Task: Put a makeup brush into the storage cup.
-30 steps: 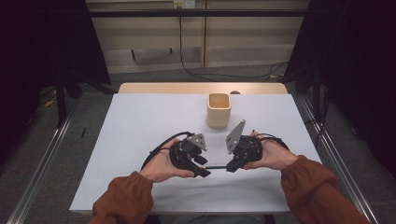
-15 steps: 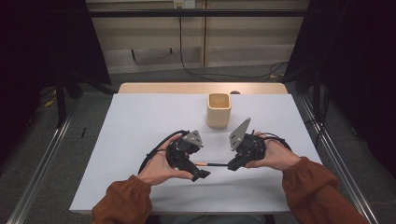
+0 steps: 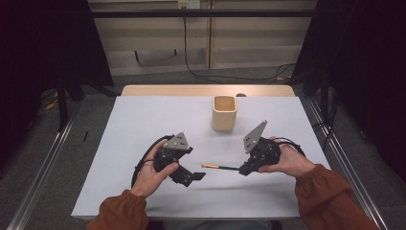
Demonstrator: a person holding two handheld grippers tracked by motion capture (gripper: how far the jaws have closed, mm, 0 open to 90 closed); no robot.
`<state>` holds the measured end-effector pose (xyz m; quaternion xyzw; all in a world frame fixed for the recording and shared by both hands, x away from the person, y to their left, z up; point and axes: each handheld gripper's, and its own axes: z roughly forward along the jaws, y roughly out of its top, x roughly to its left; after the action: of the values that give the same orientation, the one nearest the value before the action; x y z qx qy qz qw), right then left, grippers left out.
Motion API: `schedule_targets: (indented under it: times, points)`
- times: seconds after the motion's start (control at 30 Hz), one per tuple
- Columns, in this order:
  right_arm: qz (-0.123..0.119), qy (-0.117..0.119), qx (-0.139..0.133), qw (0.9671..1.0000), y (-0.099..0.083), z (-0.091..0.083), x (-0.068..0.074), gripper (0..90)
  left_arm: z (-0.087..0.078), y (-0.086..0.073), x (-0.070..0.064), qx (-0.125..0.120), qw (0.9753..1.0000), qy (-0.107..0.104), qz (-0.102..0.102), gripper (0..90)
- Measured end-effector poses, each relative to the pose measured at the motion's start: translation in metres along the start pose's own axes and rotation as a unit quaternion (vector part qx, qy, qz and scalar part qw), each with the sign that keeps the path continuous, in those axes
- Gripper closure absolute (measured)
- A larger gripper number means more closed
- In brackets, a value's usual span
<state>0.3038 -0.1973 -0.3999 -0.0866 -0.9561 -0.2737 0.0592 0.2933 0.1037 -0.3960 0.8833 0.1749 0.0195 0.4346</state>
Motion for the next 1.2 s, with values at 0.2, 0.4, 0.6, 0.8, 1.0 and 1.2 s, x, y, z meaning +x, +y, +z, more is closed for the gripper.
schedule_targets:
  times: [0.2, 0.4, 0.6, 0.8, 1.0, 1.2]
  points:
    - [0.013, -0.011, -0.015, 0.9997, -0.009, -0.001, -0.001, 85.8, -0.009, -0.014, 0.002, -0.029, 0.9988, 0.038, -0.01, 3.4]
    - [0.02, -0.016, -0.023, 0.9994, -0.017, 0.003, 0.004, 85.8, -0.016, -0.025, 0.0, -0.045, 0.9977, 0.05, -0.013, 3.0]
    - [0.031, -0.019, -0.057, 0.9977, -0.025, -0.001, 0.005, 85.8, -0.024, -0.037, 0.0, -0.071, 0.9942, 0.076, -0.028, 3.5]
    - [0.04, -0.024, -0.098, 0.9941, -0.033, 0.0, 0.006, 85.8, -0.029, -0.046, 0.002, -0.085, 0.9924, 0.076, -0.045, 3.4]
    - [0.047, -0.023, -0.123, 0.991, -0.037, 0.003, 0.006, 85.8, -0.031, -0.052, 0.005, -0.087, 0.9913, 0.08, -0.057, 3.6]
    - [0.051, -0.03, -0.151, 0.9867, -0.037, 0.005, 0.007, 85.8, -0.031, -0.054, 0.004, -0.092, 0.9909, 0.078, -0.061, 3.5]
